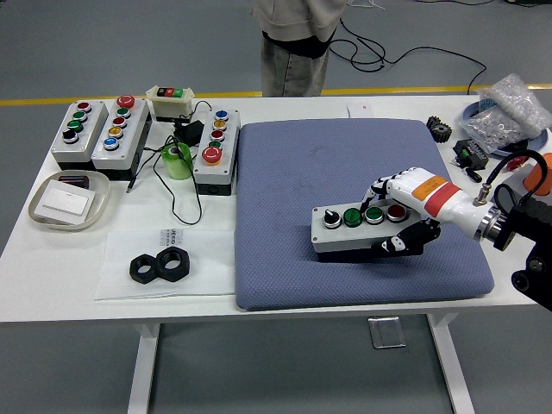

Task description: Pick up the button,place it on the desk,press the button,press the button

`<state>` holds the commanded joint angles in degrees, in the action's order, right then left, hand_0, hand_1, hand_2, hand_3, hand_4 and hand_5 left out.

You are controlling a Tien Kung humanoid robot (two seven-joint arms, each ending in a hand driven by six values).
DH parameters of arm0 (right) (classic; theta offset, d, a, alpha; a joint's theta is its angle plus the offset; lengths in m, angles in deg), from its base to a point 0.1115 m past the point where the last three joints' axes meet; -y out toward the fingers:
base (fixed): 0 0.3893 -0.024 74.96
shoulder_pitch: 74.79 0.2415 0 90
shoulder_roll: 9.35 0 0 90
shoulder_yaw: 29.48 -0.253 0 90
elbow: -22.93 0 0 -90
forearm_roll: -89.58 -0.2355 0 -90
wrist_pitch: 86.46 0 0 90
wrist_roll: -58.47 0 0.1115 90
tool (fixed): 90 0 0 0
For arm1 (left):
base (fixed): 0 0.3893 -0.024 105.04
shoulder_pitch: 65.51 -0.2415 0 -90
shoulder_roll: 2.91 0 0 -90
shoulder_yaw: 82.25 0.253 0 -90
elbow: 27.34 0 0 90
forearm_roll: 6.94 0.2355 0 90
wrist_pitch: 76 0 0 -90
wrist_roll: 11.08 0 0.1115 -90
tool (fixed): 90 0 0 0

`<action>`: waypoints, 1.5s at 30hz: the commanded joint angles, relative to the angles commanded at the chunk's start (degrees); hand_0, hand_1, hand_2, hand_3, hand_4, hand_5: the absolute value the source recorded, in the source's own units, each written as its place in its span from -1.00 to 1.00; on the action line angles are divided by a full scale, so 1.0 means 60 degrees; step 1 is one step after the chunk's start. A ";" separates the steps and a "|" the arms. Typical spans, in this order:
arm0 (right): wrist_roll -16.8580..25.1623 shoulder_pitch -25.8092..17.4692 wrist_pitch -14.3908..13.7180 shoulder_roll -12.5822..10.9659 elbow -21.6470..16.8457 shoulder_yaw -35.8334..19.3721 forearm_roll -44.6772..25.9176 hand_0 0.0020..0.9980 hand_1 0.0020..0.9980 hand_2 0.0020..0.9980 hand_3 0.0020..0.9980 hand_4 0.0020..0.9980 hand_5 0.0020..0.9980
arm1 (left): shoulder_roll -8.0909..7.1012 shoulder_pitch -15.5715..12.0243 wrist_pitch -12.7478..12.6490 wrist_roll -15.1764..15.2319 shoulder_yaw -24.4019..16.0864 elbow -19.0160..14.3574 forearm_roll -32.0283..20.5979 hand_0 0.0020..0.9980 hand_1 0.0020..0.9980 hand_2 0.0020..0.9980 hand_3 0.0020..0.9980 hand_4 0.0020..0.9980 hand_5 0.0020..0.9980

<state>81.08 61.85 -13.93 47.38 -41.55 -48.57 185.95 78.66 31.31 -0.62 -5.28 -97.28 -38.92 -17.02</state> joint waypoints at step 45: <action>-0.1089 -0.0375 0.1508 -0.0969 -0.1609 -0.0714 0.0845 0.58 0.45 0.67 0.91 0.75 -1.00 | 0.0000 -0.0062 0.0016 -0.0010 -0.0044 0.0010 0.0057 0.49 0.66 0.76 0.66 0.28 1.00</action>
<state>74.55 59.60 -4.88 41.57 -51.21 -52.85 191.02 78.66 30.94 -0.53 -5.33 -97.54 -38.86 -16.68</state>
